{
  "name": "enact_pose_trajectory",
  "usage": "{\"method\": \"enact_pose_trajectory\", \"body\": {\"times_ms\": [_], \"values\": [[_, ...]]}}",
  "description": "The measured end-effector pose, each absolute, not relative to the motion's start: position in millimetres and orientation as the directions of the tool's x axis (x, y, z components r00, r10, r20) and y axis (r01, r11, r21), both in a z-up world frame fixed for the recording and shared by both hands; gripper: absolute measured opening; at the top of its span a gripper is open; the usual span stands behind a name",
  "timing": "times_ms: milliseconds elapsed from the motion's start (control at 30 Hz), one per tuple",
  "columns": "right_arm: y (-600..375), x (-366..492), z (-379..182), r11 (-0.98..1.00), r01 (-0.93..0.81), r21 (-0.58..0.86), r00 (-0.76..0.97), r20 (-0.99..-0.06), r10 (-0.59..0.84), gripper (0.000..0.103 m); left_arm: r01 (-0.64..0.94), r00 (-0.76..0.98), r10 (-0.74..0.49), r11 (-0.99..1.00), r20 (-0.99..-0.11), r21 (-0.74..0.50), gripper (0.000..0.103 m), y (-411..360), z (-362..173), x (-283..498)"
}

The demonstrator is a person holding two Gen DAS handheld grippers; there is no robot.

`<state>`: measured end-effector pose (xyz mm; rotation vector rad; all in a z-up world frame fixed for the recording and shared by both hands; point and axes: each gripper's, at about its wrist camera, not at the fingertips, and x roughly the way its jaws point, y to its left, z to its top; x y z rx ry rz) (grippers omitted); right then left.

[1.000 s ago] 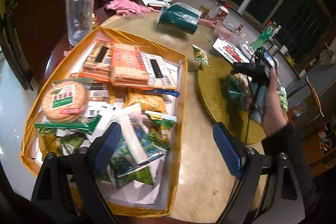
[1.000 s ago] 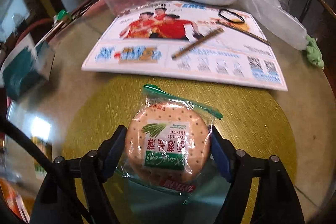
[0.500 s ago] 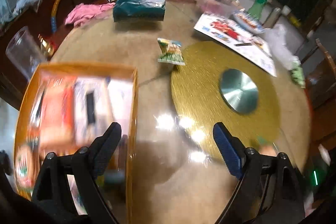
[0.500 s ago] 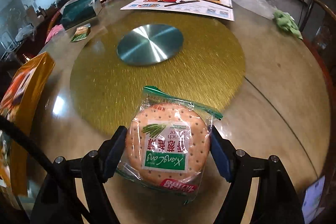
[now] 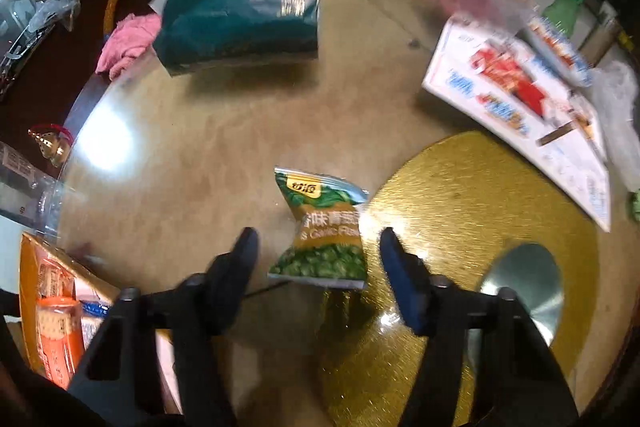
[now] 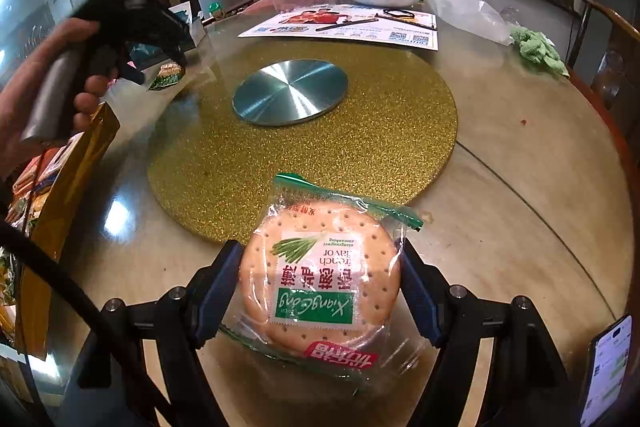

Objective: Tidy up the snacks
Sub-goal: 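Carry both packets into the white tray and open both grippers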

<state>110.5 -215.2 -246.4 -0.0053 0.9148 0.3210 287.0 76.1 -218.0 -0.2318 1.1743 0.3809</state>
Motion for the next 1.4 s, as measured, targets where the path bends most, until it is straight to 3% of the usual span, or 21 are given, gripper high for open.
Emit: {"method": "enact_pose_trajectory", "body": {"times_ms": [67,233,333,567,733,900,1067,1400], "values": [[-216.4,110.0,-246.8,0.951,-0.274,0.141,0.566,-0.776,0.278,0.076,-0.411,0.314,0.181,0.911,-0.932,0.038,0.042,77.7,-224.4,288.8],[-216.6,110.5,-246.7,0.951,-0.273,0.142,0.567,-0.775,0.278,0.076,-0.397,0.312,0.207,0.915,-0.927,0.071,0.035,68.9,-223.2,267.5],[-215.8,109.9,-247.2,0.952,-0.274,0.137,0.569,-0.775,0.276,0.076,-0.336,0.283,0.162,0.940,-0.945,0.061,0.034,43.7,-221.9,232.1],[-216.7,109.5,-247.6,0.948,-0.282,0.150,0.570,-0.768,0.291,0.076,-0.182,0.349,-0.062,0.974,-0.935,-0.133,0.033,-15.0,-205.4,92.9],[-223.4,110.1,-244.5,0.905,-0.312,0.288,0.534,-0.735,0.418,0.075,-0.190,0.433,-0.175,0.941,-0.884,-0.279,0.033,-19.1,-178.5,-8.1],[-204.7,81.7,-213.3,0.839,-0.426,0.340,0.521,-0.666,0.534,0.075,-0.280,0.512,-0.065,0.930,-0.857,-0.237,0.033,23.7,-145.9,-70.5],[-154.6,38.9,-188.0,0.669,-0.599,0.440,0.368,-0.591,0.718,0.076,-0.405,0.524,0.033,0.889,-0.851,-0.215,0.033,78.7,-143.4,-110.8],[-18.0,38.3,-170.0,0.506,-0.753,0.420,0.158,-0.632,0.759,0.076,-0.457,0.518,0.036,0.856,-0.855,-0.241,0.033,134.3,-169.6,-123.6]]}}
